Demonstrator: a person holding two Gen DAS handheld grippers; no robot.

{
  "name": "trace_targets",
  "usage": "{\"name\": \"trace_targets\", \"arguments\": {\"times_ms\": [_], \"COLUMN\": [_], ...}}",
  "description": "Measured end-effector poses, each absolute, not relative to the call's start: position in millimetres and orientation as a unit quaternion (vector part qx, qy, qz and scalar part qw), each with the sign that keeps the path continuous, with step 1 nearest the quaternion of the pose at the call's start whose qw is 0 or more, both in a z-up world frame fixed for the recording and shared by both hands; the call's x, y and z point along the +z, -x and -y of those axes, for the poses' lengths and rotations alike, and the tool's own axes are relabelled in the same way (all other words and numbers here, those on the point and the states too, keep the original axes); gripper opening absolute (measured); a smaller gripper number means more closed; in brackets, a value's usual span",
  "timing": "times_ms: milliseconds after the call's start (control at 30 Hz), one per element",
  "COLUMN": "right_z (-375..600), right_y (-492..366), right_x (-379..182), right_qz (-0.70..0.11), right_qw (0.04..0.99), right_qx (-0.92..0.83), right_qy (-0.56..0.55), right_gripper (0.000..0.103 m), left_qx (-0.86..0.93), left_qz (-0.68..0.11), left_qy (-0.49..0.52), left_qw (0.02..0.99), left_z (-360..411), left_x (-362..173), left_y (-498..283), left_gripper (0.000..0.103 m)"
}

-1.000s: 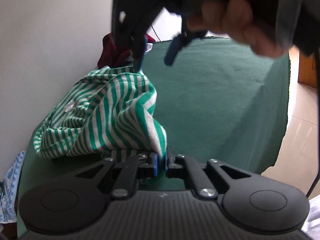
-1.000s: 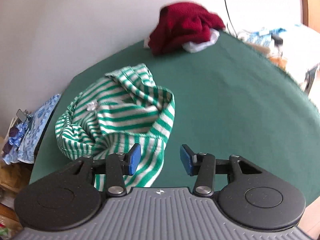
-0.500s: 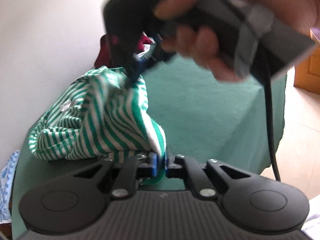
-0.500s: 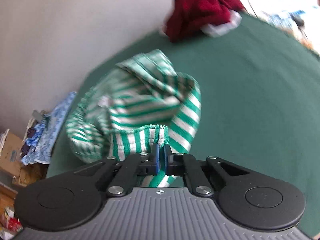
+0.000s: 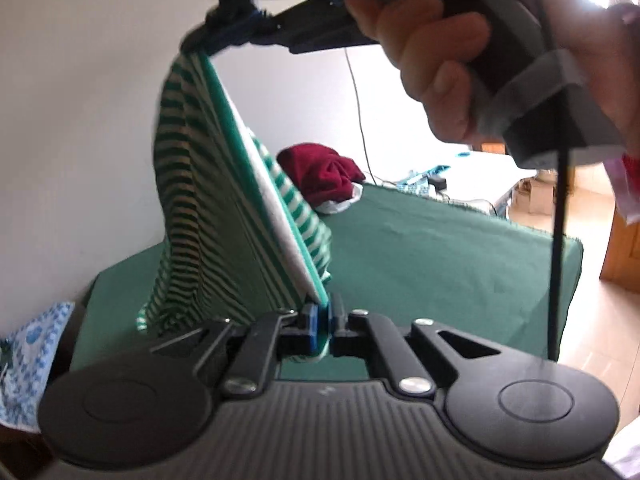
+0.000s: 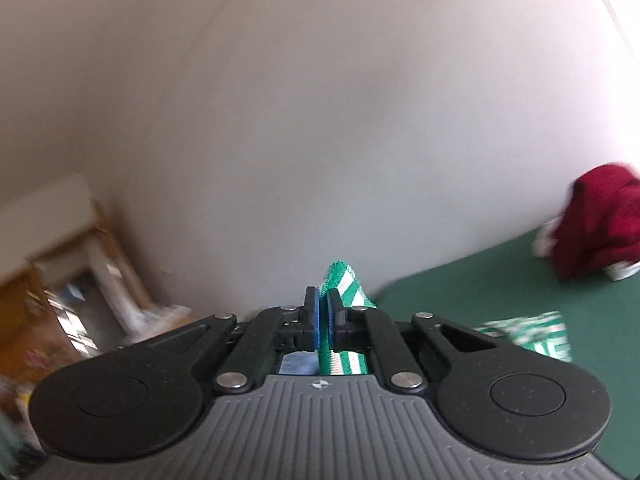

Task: Fold clothes
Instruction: 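Lift the striped shirt off the table with both grippers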

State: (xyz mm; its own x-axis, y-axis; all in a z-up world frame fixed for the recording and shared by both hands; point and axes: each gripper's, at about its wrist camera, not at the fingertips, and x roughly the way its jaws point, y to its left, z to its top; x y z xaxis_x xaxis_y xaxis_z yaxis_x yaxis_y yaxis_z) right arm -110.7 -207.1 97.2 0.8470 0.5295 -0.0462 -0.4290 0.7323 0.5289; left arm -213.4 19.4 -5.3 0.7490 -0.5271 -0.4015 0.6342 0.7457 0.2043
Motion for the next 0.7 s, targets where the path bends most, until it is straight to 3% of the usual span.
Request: {"name": "trace_targets", "arguments": {"times_ms": [267, 433, 700], "right_z": [202, 216, 223], "right_y": [136, 137, 146], "right_x": [118, 97, 56], "right_qz": [-0.059, -0.097, -0.159], "right_qw": [0.93, 0.916, 0.924], "right_qx": [0.281, 0.279, 0.247], "right_qy": [-0.228, -0.273, -0.245], "right_gripper": [0.004, 0.004, 0.004], "left_qx": [-0.317, -0.305, -0.29], "left_qz": [-0.156, -0.198, -0.275], "left_qy": [-0.145, -0.144, -0.163], "left_qw": [0.924, 0.92, 0.902], "left_z": [-22, -27, -18], "left_x": [9, -9, -60], "left_y": [235, 227, 216], "left_gripper": [0.002, 0.002, 0.002]}}
